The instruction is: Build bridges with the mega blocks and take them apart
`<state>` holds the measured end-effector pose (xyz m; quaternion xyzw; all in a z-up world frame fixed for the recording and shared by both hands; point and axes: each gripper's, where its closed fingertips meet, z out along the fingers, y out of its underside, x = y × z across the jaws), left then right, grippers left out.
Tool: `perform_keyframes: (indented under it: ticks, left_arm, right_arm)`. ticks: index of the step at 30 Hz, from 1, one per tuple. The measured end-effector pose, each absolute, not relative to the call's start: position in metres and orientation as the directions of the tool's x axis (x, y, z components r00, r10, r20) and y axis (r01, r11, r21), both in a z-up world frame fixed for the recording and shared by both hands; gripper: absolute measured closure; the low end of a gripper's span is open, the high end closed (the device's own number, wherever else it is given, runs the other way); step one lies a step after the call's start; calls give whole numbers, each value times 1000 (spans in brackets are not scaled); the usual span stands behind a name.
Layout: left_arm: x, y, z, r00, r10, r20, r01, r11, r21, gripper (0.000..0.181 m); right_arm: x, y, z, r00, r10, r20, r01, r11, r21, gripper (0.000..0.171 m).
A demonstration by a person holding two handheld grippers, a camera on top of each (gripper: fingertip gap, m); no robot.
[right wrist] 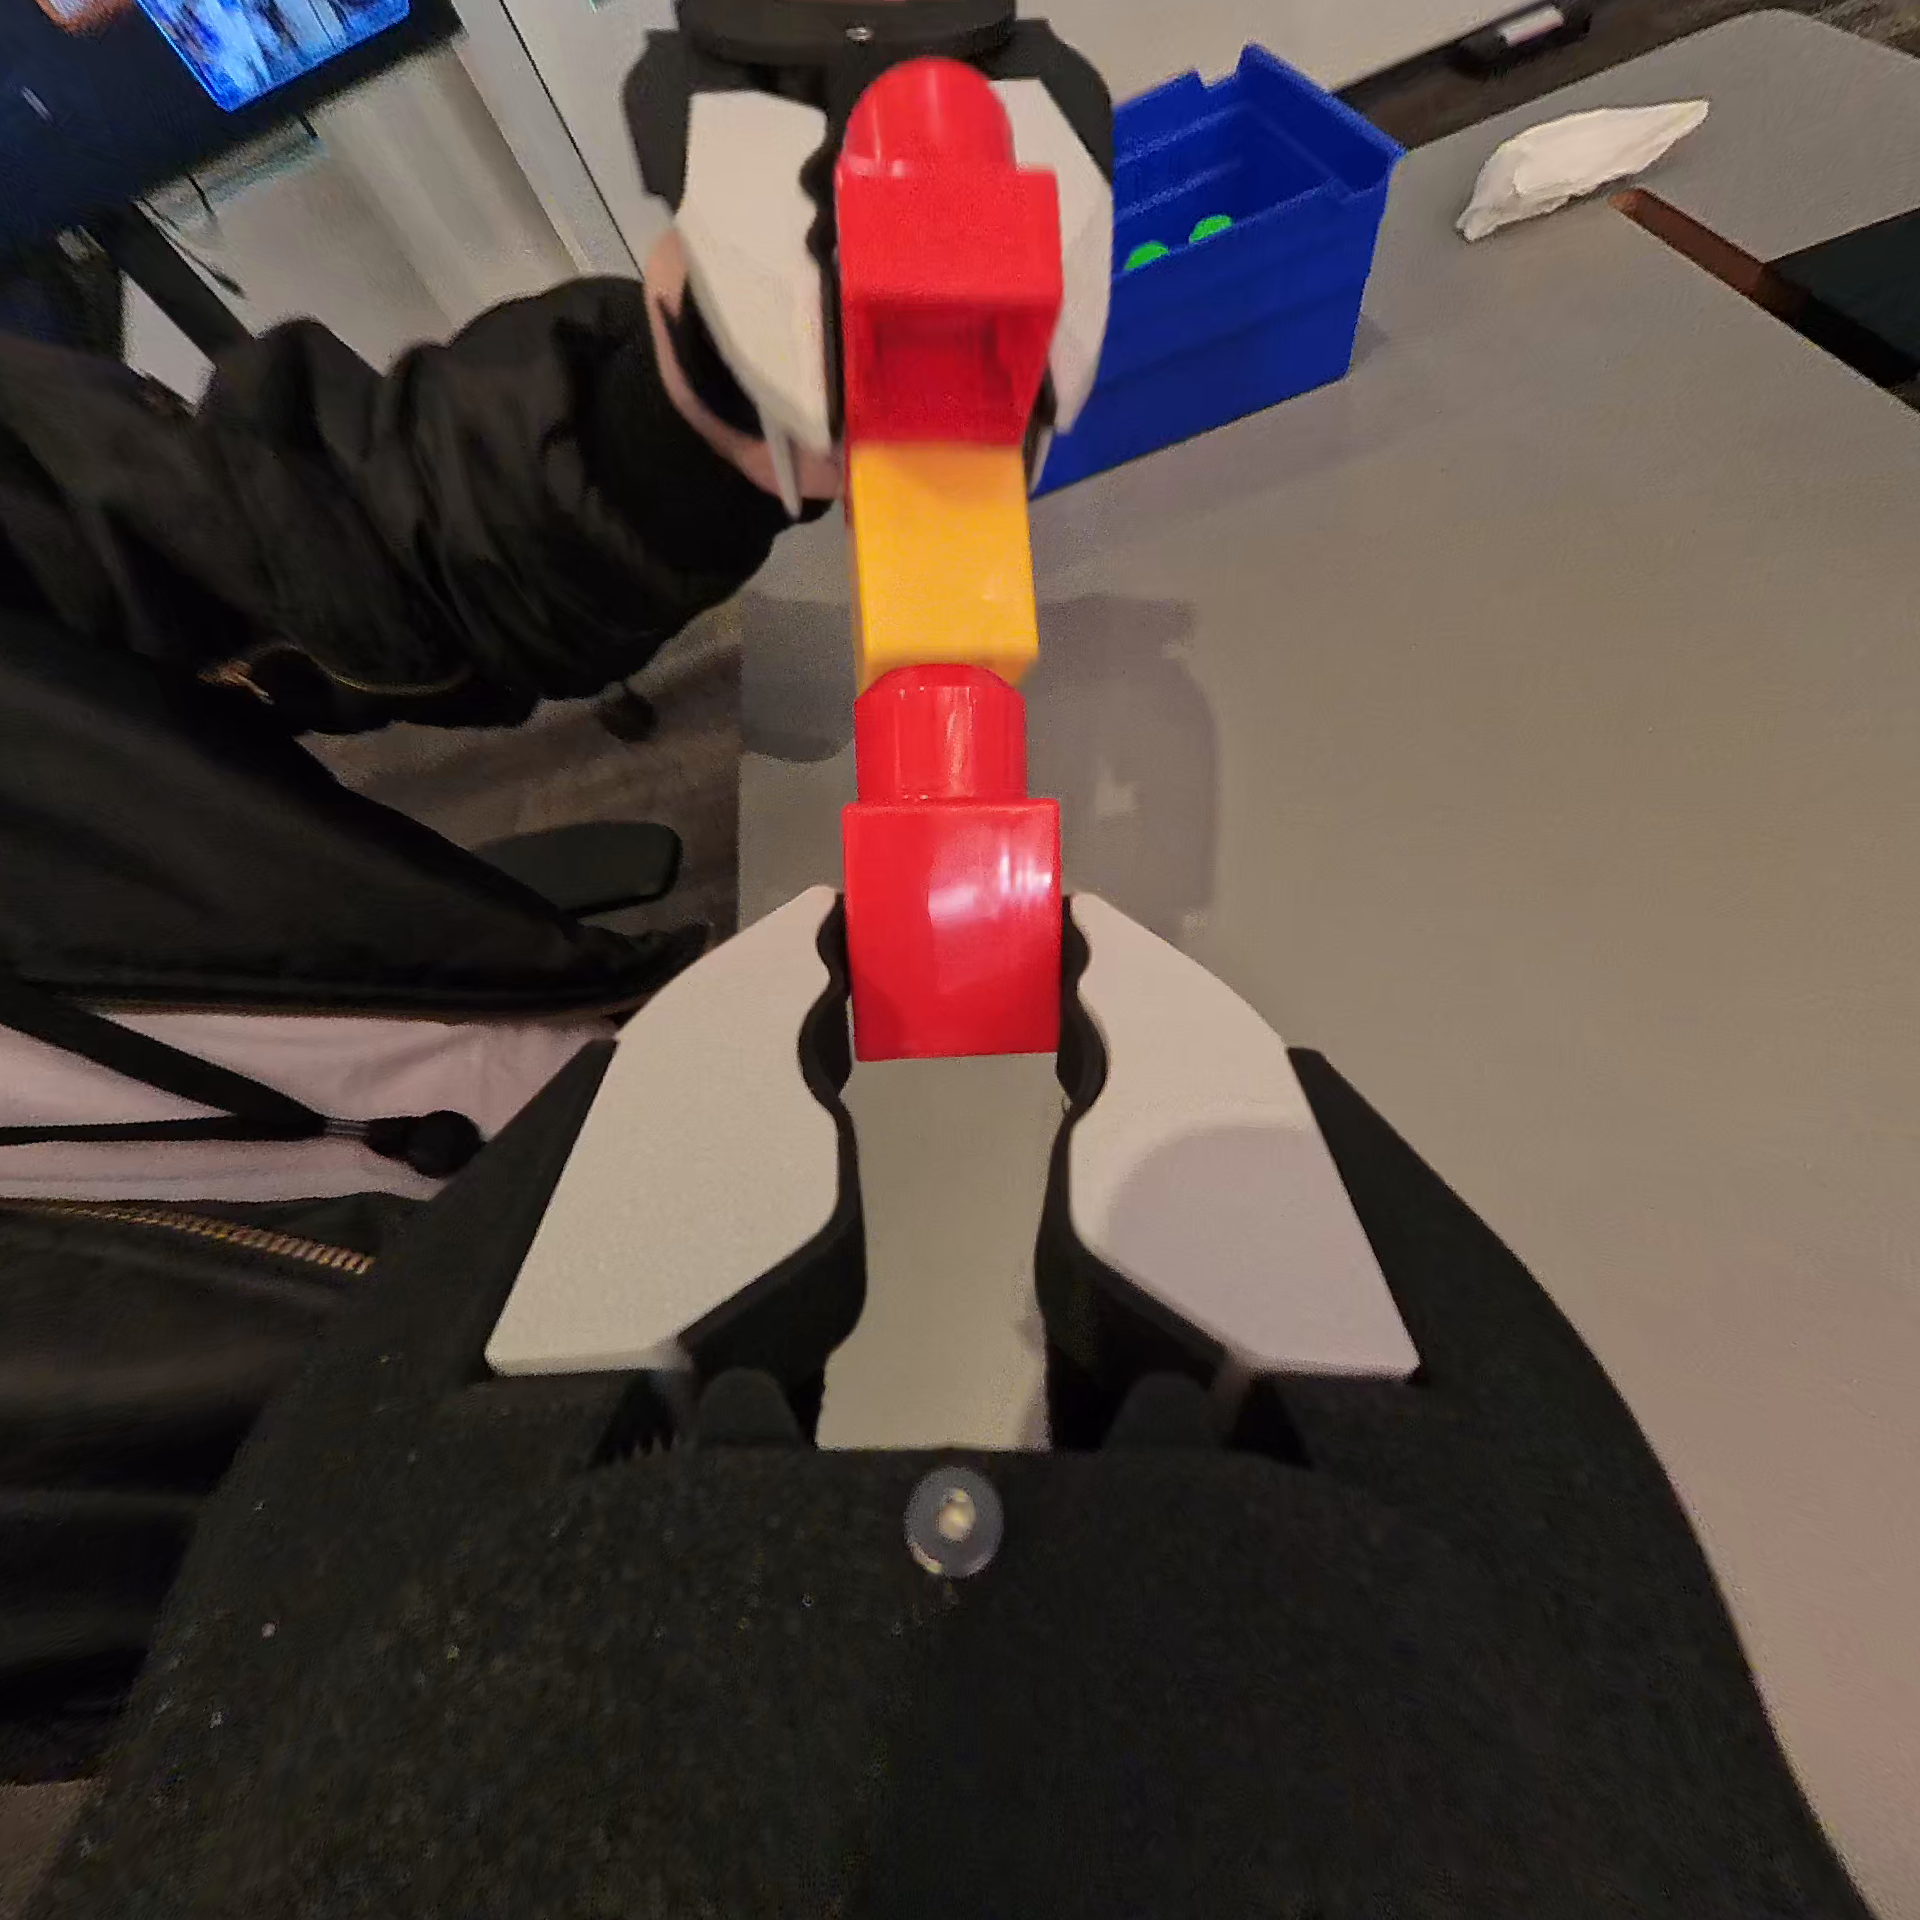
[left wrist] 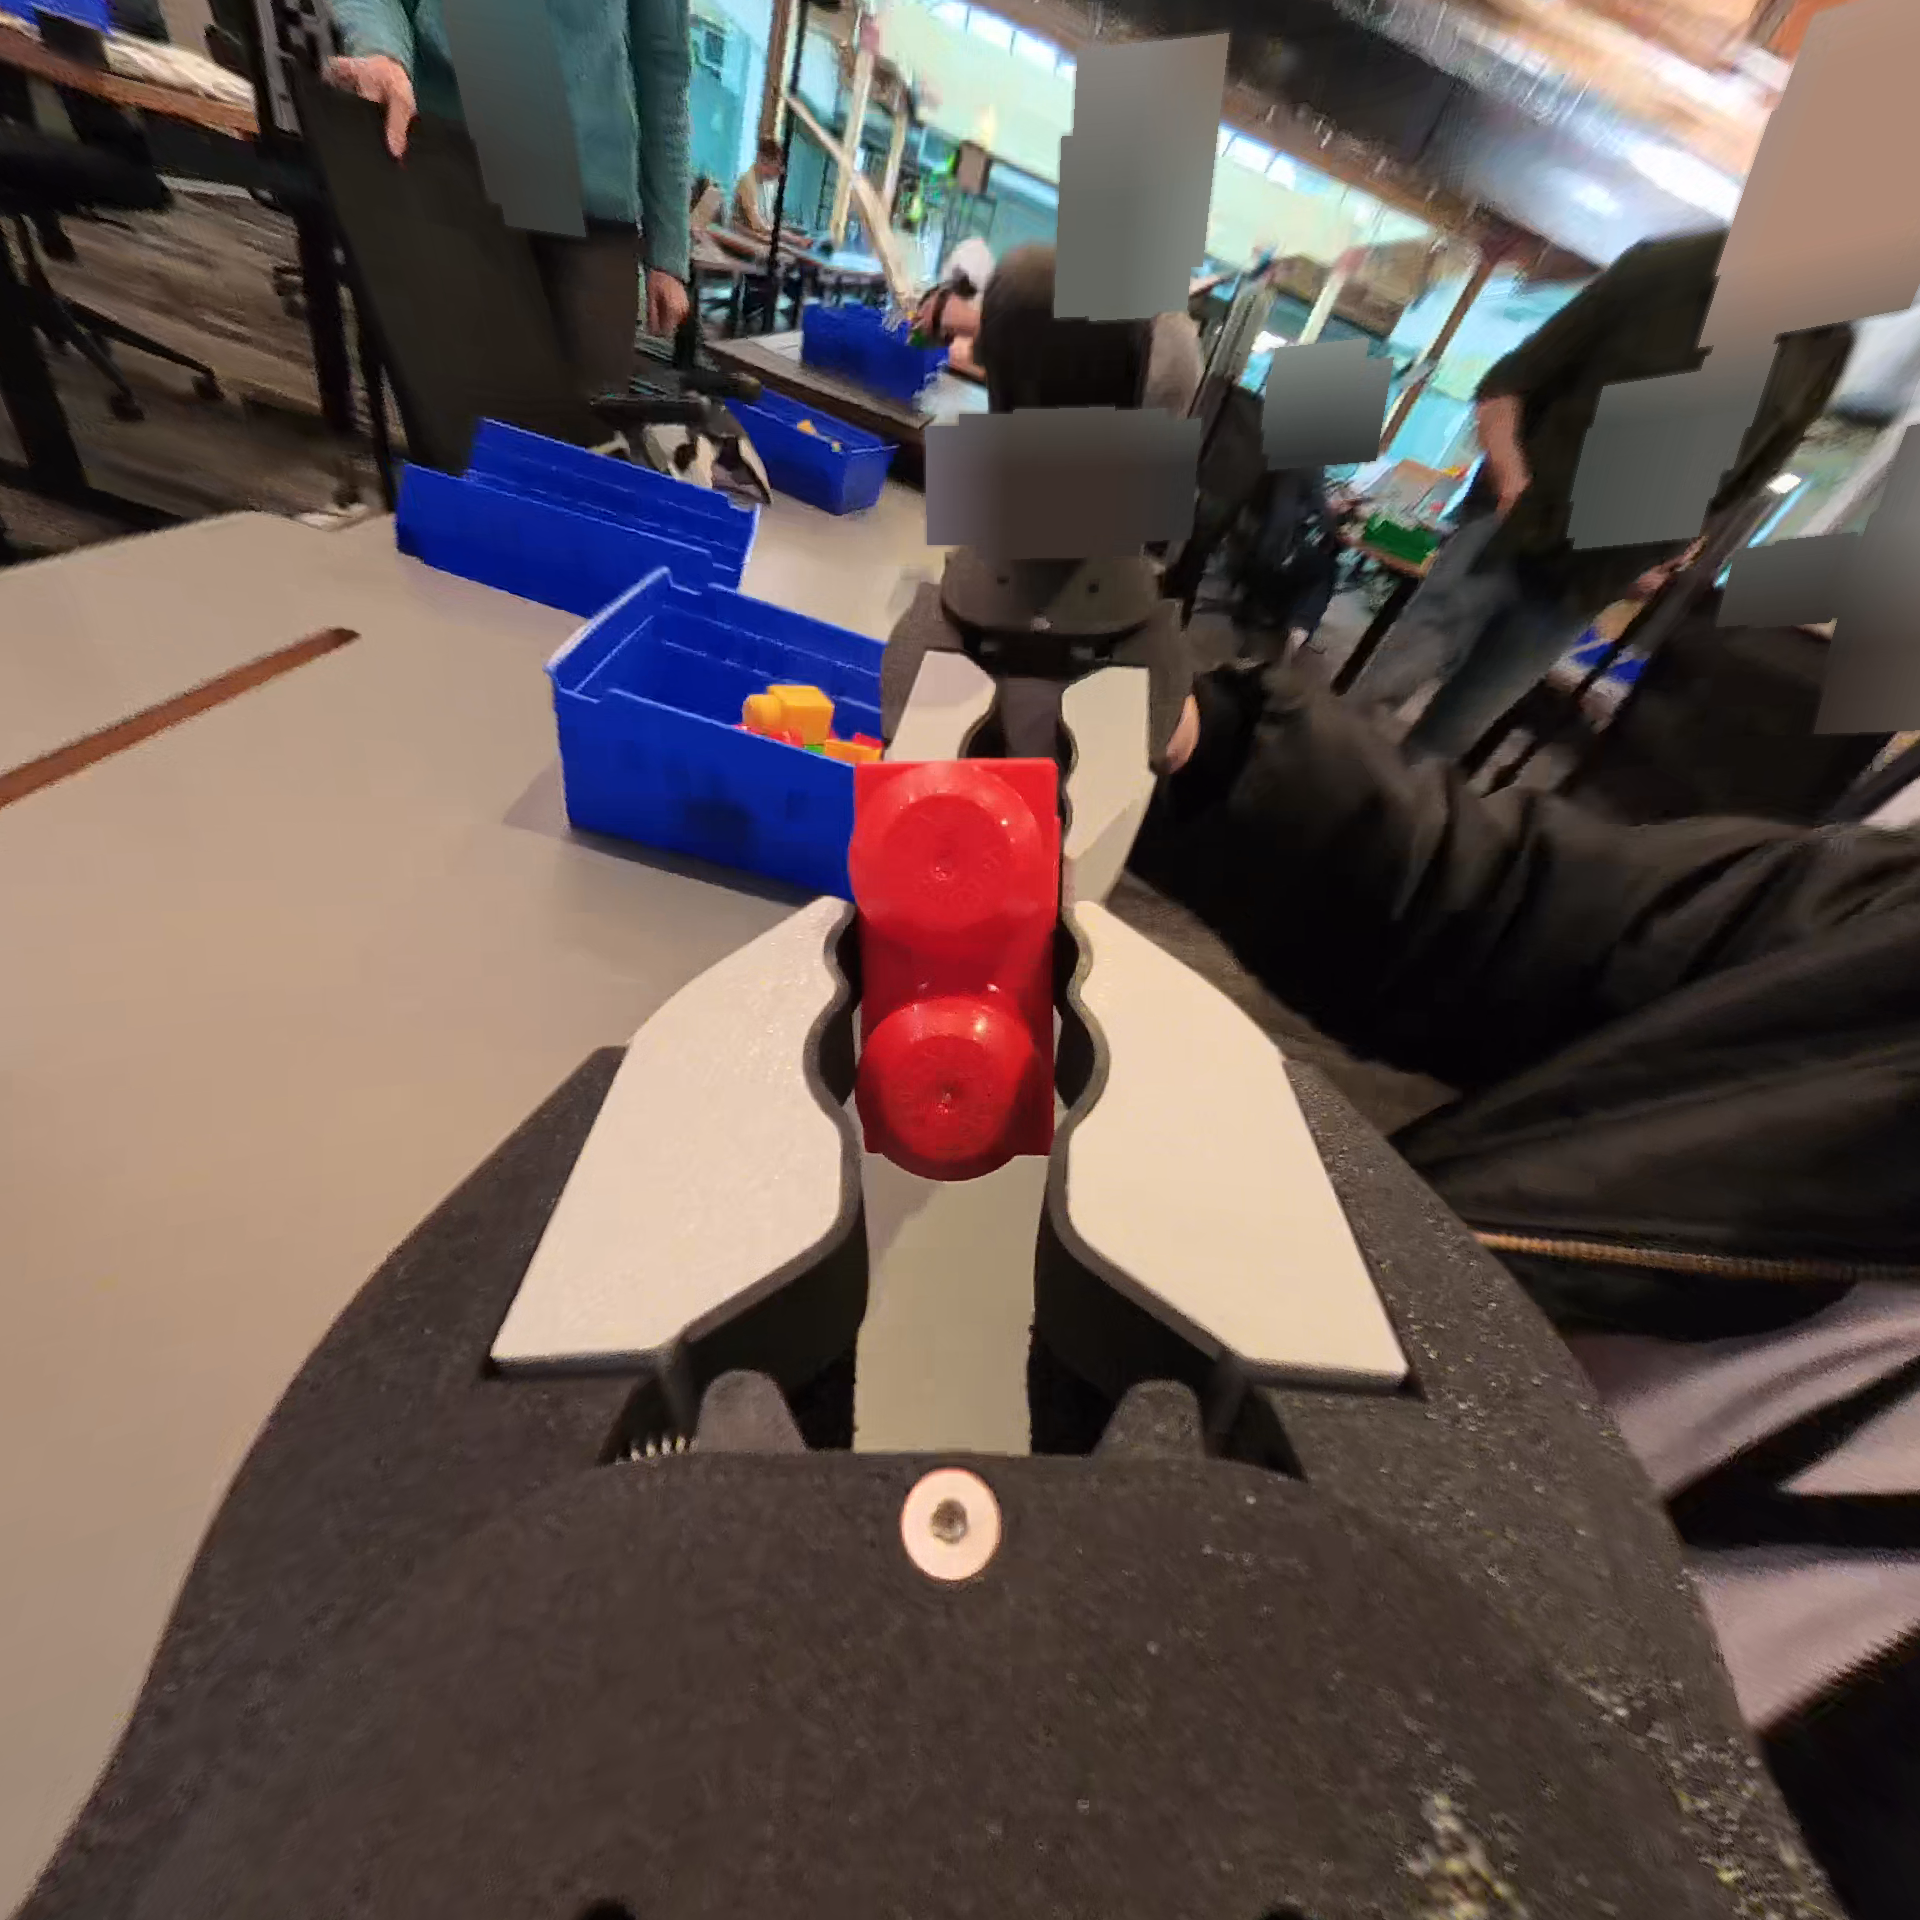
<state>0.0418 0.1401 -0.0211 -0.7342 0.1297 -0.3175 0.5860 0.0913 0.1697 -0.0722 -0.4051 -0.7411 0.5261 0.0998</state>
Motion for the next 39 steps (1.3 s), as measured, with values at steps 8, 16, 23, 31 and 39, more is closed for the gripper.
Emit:
perform_keyframes:
  ticks: [8,16,23,31,39]
  left_arm:
    - [18,117,-57,858,-468,210,-9,-422,-907,146]
    - [24,116,-65,866,-470,170,-66,-444,-894,146]
    - [37,124,-67,857,-480,187,-71,-469,-880,146]
    - [49,146,-31,823,-514,244,21,-400,-916,146]
    - [62,160,-14,787,-541,297,113,-346,-931,146]
  right_arm:
    - [147,304,-91,-357,925,-130,609,125,-784,135]
    - [251,471,-167,141,989,-42,816,-140,-560,134]
    - [254,494,-183,243,970,-6,791,-202,-578,120]
    - [148,331,-47,-269,962,-52,391,60,-919,113]
    - [69,165,-48,-624,761,-178,363,81,-928,109]
